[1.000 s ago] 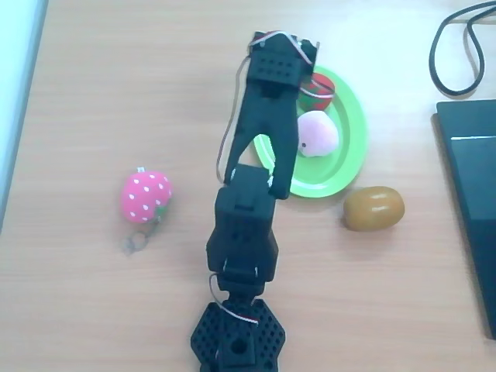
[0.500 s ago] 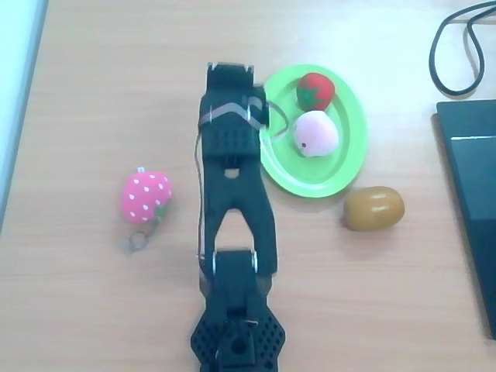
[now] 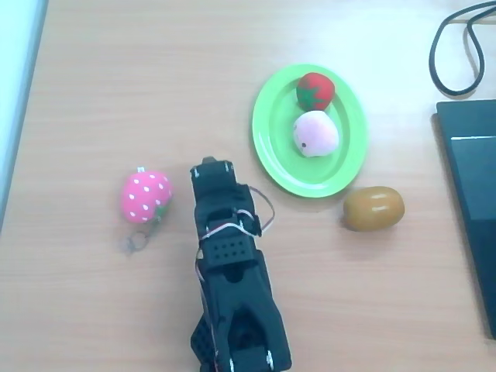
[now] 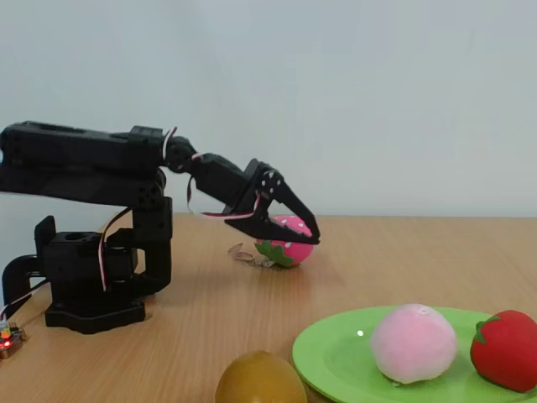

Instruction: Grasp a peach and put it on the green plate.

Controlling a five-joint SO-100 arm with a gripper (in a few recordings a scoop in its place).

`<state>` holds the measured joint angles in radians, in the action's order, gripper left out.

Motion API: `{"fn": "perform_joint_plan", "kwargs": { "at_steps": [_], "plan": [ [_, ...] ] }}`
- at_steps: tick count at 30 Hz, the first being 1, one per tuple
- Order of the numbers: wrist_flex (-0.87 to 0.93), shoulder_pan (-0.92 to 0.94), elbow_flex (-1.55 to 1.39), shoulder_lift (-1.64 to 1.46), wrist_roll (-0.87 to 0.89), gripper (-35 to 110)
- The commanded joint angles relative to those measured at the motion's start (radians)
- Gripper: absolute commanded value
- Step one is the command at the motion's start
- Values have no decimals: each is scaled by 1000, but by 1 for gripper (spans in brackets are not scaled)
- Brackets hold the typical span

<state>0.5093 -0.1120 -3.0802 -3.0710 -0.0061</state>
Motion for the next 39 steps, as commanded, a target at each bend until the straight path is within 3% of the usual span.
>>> {"fn": "perform_joint_plan", "kwargs": {
  "at_steps": [1,18,30,39],
  "plan": [
    [11,-5,-87,-91,-43,-8],
    [259,-14,-146,-227,-14,-8],
    [724,-9,-23,-225,38,-8],
    [733,5,-21,-225,52,-8]
  ]
}}
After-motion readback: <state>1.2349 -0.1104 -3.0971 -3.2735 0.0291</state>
